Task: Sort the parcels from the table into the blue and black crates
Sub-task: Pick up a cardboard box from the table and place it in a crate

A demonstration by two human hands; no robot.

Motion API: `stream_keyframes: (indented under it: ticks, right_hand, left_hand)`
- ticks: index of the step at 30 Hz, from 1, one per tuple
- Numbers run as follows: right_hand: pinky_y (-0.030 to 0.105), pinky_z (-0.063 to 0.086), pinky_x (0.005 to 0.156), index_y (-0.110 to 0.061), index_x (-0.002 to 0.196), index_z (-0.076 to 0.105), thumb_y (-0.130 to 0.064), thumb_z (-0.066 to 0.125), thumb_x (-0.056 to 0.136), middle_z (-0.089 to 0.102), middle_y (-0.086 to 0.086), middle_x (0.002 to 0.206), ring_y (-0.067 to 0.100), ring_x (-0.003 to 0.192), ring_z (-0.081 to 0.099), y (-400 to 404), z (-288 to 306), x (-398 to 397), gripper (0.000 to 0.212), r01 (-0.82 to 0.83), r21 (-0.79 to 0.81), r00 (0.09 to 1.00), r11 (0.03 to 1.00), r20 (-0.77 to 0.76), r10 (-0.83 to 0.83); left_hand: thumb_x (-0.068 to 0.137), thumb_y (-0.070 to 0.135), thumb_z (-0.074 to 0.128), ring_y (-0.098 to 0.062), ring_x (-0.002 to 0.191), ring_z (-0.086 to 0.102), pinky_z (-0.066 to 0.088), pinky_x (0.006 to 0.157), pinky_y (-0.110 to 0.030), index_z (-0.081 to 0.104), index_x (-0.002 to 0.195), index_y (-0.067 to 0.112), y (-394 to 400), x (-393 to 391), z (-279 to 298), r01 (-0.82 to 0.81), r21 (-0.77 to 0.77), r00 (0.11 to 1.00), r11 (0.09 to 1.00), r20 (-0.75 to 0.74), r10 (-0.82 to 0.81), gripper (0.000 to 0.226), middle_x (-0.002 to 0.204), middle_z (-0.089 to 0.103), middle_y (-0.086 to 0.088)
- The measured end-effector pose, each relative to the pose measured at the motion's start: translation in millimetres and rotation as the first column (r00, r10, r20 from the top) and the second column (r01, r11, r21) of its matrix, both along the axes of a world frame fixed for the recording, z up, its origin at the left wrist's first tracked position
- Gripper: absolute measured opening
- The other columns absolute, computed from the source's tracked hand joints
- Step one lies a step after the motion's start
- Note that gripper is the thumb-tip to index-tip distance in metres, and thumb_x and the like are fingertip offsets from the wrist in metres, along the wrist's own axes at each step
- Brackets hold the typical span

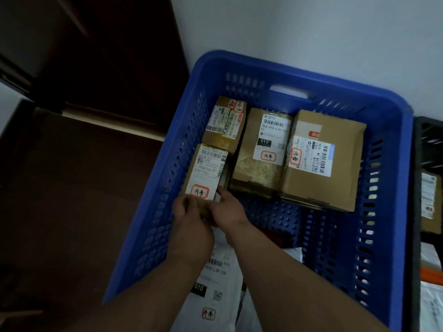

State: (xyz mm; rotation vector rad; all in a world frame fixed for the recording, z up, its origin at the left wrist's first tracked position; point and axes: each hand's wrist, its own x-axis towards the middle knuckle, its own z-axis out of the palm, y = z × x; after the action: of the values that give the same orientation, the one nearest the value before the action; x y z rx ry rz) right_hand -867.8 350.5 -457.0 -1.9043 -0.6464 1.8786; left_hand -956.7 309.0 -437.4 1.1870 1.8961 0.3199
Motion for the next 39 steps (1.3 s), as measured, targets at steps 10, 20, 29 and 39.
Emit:
stream_keyframes:
  ticks: [10,20,29,39]
  right_hand:
    - [0.028,0.048,0.090,-0.018,0.151,0.031,-0.031,0.058,0.097,0.049,0.009,0.144,0.025,0.121,0.055,-28,33,56,0.062,-0.099,-0.106,0.995,0.989,-0.026,0.097]
    - [0.035,0.050,0.095,-0.018,0.144,0.045,-0.034,0.060,0.095,0.056,0.005,0.133,0.019,0.105,0.060,-65,139,158,0.054,-0.207,-0.066,0.978,0.976,-0.032,0.205]
    - [0.031,0.042,0.073,-0.020,0.111,0.058,-0.031,0.059,0.095,0.059,0.006,0.099,0.018,0.084,0.054,-129,230,253,0.020,-0.087,0.068,0.995,0.994,0.063,0.083]
    - [0.030,0.051,0.076,-0.017,0.112,0.061,-0.030,0.061,0.093,0.061,0.006,0.110,0.016,0.092,0.058,-246,288,335,0.023,0.085,0.218,0.964,0.972,0.228,-0.136]
  left_hand:
    - [0.098,0.018,0.049,-0.023,0.136,0.030,0.024,0.115,-0.028,0.023,0.152,0.009,-5,26,43,0.133,-0.060,0.968,0.989,-0.205,-0.142,0.061,0.155,0.006,-0.008]
    - [0.099,0.036,0.045,-0.031,0.141,0.021,0.027,0.112,-0.039,0.019,0.153,0.018,-49,119,127,0.100,-0.101,0.958,0.990,-0.258,-0.123,0.063,0.157,0.008,-0.006]
    - [0.098,0.034,0.048,-0.026,0.138,0.026,0.029,0.113,-0.036,0.028,0.151,0.015,-89,196,209,0.255,0.037,0.944,0.966,-0.226,-0.240,0.059,0.155,0.019,-0.007]
    - [0.095,0.032,0.051,-0.032,0.130,0.039,0.033,0.106,-0.035,0.039,0.144,0.010,-147,260,277,0.496,0.149,0.865,0.856,-0.171,-0.472,0.054,0.143,0.041,-0.018]
